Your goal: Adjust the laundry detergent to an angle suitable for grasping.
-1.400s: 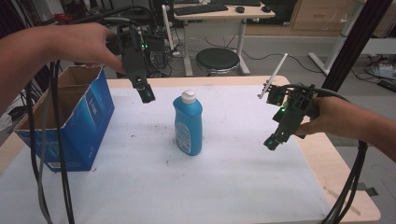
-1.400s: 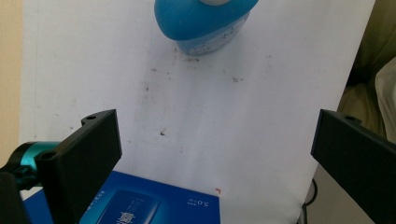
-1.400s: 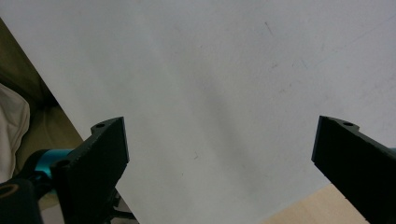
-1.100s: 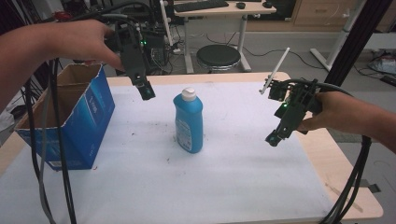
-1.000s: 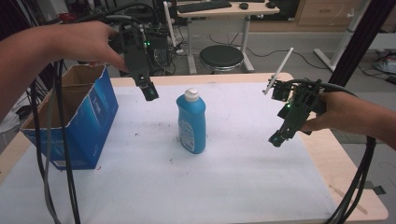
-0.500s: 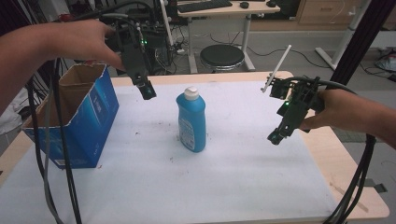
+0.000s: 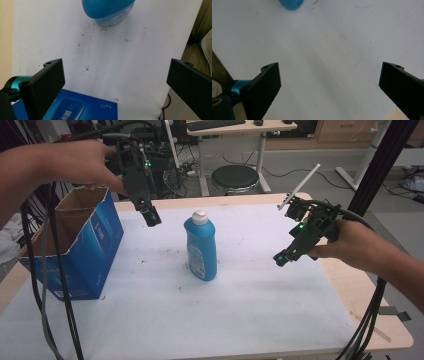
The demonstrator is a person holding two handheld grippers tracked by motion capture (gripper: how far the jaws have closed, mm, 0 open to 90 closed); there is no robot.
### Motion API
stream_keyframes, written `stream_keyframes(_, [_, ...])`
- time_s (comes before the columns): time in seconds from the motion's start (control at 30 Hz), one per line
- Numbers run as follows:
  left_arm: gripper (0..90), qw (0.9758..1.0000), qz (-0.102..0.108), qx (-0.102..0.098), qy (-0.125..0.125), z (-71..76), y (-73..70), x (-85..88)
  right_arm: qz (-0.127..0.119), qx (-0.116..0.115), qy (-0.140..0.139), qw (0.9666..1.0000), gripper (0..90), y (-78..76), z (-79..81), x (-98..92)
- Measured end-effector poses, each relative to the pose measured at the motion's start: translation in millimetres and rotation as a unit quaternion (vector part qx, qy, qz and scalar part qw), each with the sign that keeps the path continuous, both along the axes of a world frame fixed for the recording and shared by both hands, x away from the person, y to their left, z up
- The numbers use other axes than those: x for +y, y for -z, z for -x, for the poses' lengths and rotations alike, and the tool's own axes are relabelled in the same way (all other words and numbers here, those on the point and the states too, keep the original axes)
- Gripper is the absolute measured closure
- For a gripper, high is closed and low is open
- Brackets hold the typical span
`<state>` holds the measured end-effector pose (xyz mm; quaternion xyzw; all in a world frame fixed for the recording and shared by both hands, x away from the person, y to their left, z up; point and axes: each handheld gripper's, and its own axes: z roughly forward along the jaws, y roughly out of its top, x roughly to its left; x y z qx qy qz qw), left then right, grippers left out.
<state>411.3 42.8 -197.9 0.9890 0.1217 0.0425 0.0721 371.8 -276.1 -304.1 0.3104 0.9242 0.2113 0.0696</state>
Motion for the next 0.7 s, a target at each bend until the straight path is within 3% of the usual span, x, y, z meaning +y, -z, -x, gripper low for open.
stream_keyframes(0.07, [1.7, 1.0000, 0.001, 0.000, -0.001, 0.0, -0.5, 0.2, -0.022, -0.025, 0.014, 0.9993, 3.1, 3.1, 4.4, -2.2])
stream_keyframes(0.17, [1.7, 1.0000, 0.002, 0.000, -0.002, 0.4, -0.6, 0.3, -0.061, -0.071, 0.039, 0.9948, 3.1, 6.6, 11.5, -7.7])
stream_keyframes(0.3, [1.7, 1.0000, 0.000, -0.001, -0.001, 1.0, -0.2, 0.6, -0.115, -0.119, 0.072, 0.9836, 3.1, 15.1, 19.3, -13.5])
stream_keyframes(0.37, [1.7, 1.0000, -0.003, -0.001, 0.003, 1.3, 0.0, 0.5, -0.141, -0.137, 0.092, 0.9762, 3.1, 21.4, 22.9, -16.2])
stream_keyframes(0.53, [1.7, 1.0000, -0.001, -0.001, 0.003, 1.5, -0.6, 0.5, -0.176, -0.166, 0.112, 0.9638, 3.1, 33.5, 30.0, -18.2])
stream_keyframes(0.7, [1.6, 1.0000, -0.002, -0.001, 0.004, 0.9, 0.3, 0.6, -0.205, -0.204, 0.124, 0.9492, 3.1, 42.4, 37.7, -16.0])
